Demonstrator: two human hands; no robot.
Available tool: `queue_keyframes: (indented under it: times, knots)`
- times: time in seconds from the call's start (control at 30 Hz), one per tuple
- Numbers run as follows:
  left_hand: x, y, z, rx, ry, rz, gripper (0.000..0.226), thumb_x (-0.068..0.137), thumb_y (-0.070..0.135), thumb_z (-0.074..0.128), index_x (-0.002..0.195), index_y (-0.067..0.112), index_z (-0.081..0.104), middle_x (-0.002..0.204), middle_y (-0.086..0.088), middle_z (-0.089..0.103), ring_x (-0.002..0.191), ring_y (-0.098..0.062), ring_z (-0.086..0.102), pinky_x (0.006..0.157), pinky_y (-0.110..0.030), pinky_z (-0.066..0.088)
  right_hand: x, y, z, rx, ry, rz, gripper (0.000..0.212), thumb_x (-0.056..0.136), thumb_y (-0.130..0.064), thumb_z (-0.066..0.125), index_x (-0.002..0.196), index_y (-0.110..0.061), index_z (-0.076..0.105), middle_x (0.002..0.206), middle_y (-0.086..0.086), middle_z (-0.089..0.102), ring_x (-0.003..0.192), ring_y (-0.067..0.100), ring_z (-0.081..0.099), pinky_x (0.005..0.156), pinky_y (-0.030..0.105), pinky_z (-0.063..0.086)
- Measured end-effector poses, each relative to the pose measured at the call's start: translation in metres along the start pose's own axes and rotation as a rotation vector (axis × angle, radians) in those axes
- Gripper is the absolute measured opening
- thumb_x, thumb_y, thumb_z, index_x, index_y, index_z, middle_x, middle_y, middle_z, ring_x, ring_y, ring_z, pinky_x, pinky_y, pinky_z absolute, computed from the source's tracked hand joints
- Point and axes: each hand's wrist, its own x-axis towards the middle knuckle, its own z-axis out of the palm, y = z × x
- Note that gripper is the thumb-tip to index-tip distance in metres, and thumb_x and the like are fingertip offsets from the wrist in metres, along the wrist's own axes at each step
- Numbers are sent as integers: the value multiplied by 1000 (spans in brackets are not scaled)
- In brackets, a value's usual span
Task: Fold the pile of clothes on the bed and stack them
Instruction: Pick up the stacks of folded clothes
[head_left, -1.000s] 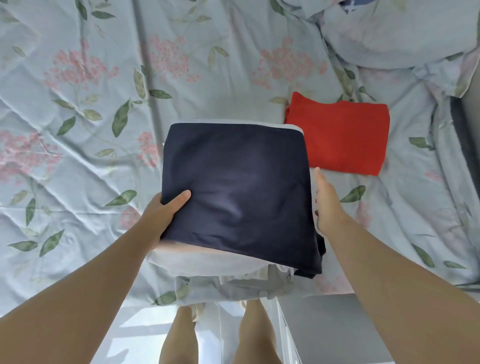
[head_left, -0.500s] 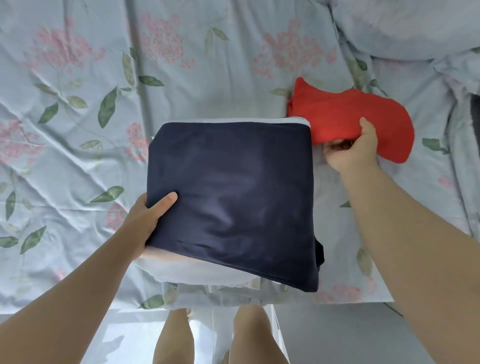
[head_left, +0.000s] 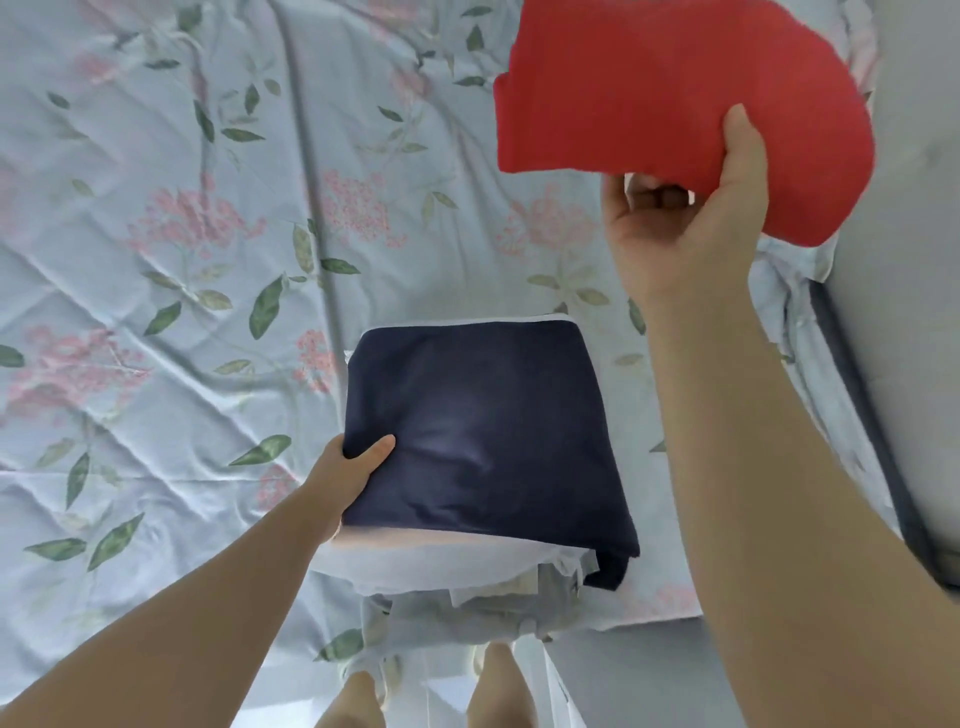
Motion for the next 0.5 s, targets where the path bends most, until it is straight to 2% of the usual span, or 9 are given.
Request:
queue_keyframes:
  times: [0.1,0.17,0.23,0.3,0.33,0.4,0.47,0.5]
  knots:
    - [-8,-2,-5,-76,-53,-27,40,92,40,58,122,15,54,116,-6,66,102,-22,63,89,-37,51,-41,30,-25,-41,83,99,23,86,-21,64,107,-12,59,74,3,63,63,17,58,78,38,56]
    - [-16,0,-7,-165,-92,-42,34,98,44,45,116,17,55,107,2,66,101,-16,60,91,-32,46,-74,62,-70,-70,235,229,28,85,-22,67,111,-15,60,81,2,69,74,18,65,81,39,56]
    - [-20,3,-11,-266,-102,-51,35,99,51,33,113,25,52,97,6,60,101,-14,55,90,-30,40,-108,97,-124,-265,458,464,29,83,-25,70,107,-14,60,77,2,65,72,16,62,81,39,55]
    - [-30,8,-12,-257,-95,-48,41,96,58,30,112,27,52,94,6,60,96,-16,56,88,-31,41,-139,116,-169,-505,646,708,28,80,-28,73,98,-11,61,77,3,58,72,17,57,79,36,52]
    - [-26,7,-11,-227,-99,-23,41,95,59,32,110,28,55,91,8,62,93,-14,57,86,-30,43,-149,117,-185,-576,712,740,27,80,-28,74,93,-10,60,78,4,57,72,18,56,74,35,51]
    - [-21,10,-10,-180,-112,7,43,91,62,41,111,27,59,90,11,69,90,-9,63,82,-27,48,-157,104,-202,-690,843,565,25,79,-24,72,80,-10,52,70,4,48,60,18,46,58,31,43]
    - [-17,13,-8,-133,-150,35,73,71,74,61,126,27,53,111,5,68,98,-13,65,88,-32,51,-144,81,-207,-825,943,166,34,78,-16,68,68,-13,36,63,3,34,53,18,31,54,32,33]
    - [-15,14,-6,-116,-143,41,89,60,74,69,131,26,46,119,3,65,102,-16,64,91,-36,51,-134,70,-204,-865,931,3,36,76,-17,69,69,-14,35,65,3,35,55,18,32,56,34,35]
